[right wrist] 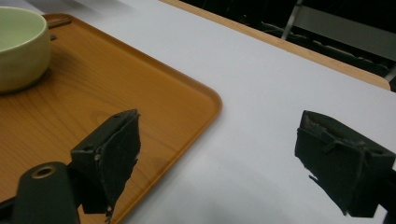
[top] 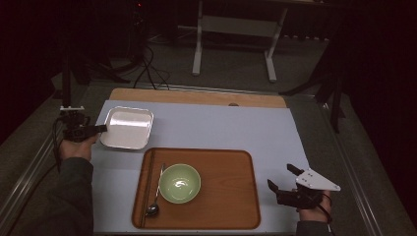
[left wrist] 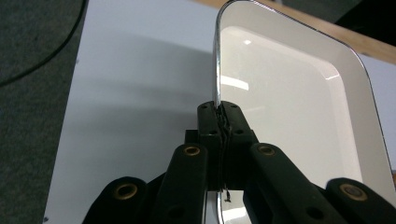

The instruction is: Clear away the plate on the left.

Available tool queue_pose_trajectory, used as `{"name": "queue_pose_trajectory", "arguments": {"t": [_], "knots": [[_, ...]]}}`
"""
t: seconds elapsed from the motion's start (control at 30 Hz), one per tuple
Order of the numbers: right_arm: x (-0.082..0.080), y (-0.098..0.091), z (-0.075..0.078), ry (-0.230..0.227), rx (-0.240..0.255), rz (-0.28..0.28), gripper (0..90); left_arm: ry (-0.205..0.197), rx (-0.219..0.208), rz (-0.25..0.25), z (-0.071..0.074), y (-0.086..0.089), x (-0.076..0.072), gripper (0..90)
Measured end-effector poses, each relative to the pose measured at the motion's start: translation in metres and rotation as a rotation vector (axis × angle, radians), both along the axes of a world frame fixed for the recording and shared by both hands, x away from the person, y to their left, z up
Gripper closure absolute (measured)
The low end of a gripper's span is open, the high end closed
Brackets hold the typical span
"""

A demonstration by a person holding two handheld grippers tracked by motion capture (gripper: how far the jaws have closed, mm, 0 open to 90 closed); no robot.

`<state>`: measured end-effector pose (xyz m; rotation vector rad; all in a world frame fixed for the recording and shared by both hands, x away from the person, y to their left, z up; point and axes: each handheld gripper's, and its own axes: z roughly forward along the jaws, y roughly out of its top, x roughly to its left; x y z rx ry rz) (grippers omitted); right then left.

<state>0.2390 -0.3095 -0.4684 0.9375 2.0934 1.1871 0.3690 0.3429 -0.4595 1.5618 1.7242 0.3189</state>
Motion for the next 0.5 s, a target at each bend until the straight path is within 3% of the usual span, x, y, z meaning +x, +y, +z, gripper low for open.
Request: {"name": "queue_pose_trajectory", "arguments": {"t": [0.5], "knots": [[0.0, 0.001, 0.0, -0.001, -0.001, 0.002, 13.7, -0.089, 0.001, -0.061, 0.039, -0.012, -0.004, 89.2]]}}
